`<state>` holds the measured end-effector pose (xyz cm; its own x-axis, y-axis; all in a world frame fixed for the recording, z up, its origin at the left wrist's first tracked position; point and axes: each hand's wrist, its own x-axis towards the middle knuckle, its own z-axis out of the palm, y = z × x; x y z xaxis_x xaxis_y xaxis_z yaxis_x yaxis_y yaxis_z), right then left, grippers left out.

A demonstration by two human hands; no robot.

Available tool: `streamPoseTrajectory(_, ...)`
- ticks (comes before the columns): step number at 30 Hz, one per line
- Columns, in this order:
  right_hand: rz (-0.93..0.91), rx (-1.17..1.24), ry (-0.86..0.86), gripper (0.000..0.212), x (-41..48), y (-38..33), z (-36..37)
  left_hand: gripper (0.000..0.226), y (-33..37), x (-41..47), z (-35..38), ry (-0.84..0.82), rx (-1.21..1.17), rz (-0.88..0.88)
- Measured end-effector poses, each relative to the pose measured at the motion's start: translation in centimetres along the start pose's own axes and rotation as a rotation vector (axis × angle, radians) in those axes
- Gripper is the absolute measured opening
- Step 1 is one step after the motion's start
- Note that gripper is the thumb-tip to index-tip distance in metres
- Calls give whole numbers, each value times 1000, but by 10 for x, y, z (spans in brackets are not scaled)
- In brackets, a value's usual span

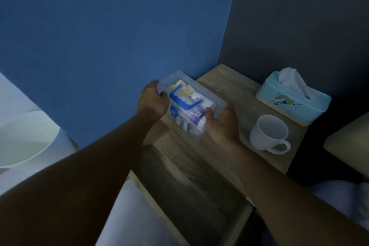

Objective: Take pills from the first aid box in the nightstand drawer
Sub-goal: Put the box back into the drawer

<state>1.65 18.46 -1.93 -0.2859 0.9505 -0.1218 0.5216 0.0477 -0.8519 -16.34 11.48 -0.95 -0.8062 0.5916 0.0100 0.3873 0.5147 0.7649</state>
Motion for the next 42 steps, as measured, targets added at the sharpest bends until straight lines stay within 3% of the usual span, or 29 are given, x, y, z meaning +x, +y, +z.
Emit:
streamPoseTrajectory(4, 79, 146, -24, 52, 4, 6, 10, 54, 1, 24, 6, -40, 98, 66)
streamPoseTrajectory(10, 190, 345, 1, 51, 6, 7, 14, 48, -10, 52, 5, -156, 89, 21)
streamPoseTrajectory(15, 239, 367, 8, 50, 2, 0, 7, 43, -16, 45, 0, -268, -154, -66)
streamPoseTrajectory(17, 272, 395, 10, 46, -3, -1, 1, 34, -21, 34, -1, -273, -232, -92)
streamPoseTrajectory(19, 299, 428, -2, 46, -14, 2, -5, 40, -27, 22, -4, -240, -248, -129)
streamPoseTrajectory(25, 292, 504, -56, 52, -69, 18, -27, 56, -19, -21, -26, -183, -181, -153)
streamPoseTrajectory(29, 297, 628, -62, 54, -102, 24, -36, 48, -16, -50, -44, -135, -114, -137)
streamPoseTrajectory(32, 310, 636, -90, 41, -127, 29, -40, 37, -19, -75, -53, -94, -40, -107)
streamPoseTrajectory(38, 382, 600, -127, 34, -163, 59, -38, 22, -46, -114, -54, -170, -4, -133)
streamPoseTrajectory(42, 440, 622, -100, 38, -170, 82, -36, 41, -67, -133, -37, -240, 58, -163)
